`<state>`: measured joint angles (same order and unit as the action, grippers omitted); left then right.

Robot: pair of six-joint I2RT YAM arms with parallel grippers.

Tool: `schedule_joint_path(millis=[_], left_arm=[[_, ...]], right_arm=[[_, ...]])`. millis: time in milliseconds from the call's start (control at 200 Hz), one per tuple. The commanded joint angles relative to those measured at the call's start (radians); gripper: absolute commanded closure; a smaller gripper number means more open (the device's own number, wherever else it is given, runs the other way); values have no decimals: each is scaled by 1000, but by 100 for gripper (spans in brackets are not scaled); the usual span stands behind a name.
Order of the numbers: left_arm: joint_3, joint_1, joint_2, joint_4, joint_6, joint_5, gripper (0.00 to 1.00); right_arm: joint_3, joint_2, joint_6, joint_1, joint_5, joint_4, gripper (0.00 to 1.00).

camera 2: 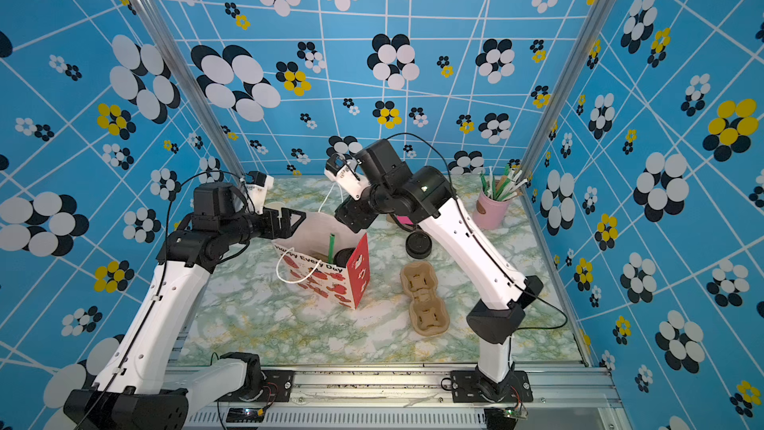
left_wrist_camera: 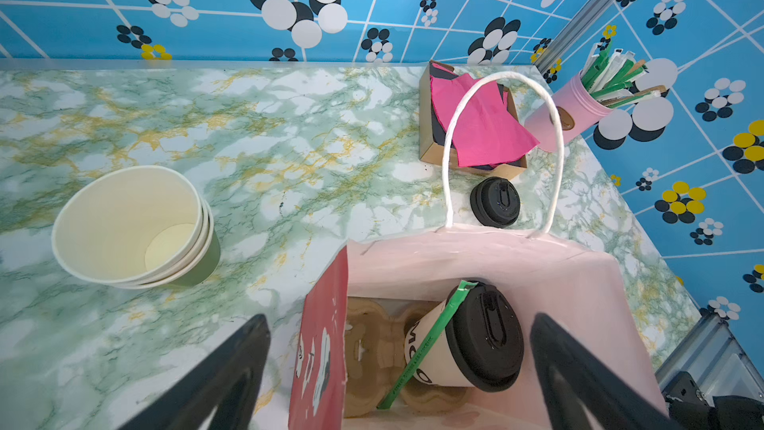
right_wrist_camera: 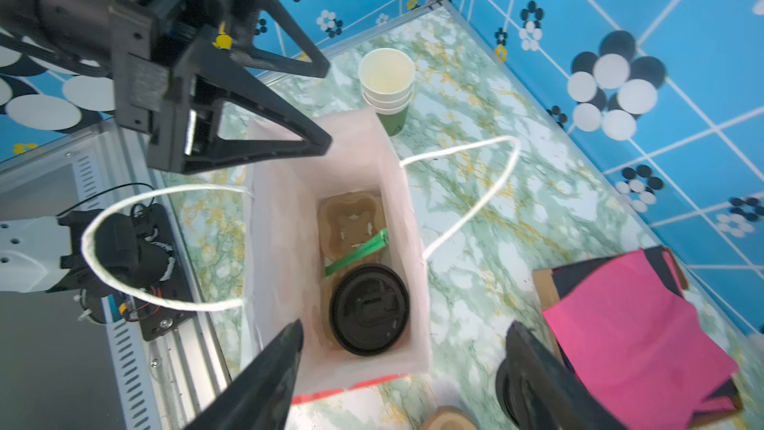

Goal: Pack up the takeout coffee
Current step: 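Raise the right gripper out of the bag and move it over the napkin box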

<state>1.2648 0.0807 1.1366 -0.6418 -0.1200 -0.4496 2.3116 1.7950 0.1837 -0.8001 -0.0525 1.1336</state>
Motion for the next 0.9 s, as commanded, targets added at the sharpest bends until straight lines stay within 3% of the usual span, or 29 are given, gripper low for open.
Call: schedule_joint_path(millis=[0, 195, 335, 580, 895], left_arm=[[-5, -7, -14, 10, 6, -7, 1], [-9, -7, -12, 16, 1, -9, 1], [-10, -7, -13, 17, -1, -11, 1], [-15, -7, -18, 14, 2, -3, 1], [-31, -9, -24, 14, 14, 9, 1]], right_arm=[[-133, -67, 6, 72, 109, -81, 19], [-402, -162, -35, 228, 116, -251, 14], [-489, -103, -57, 309, 112, -309, 13], [-412, 137, -60, 347, 188, -315, 13], [-196, 427, -123, 349, 257, -237, 23]])
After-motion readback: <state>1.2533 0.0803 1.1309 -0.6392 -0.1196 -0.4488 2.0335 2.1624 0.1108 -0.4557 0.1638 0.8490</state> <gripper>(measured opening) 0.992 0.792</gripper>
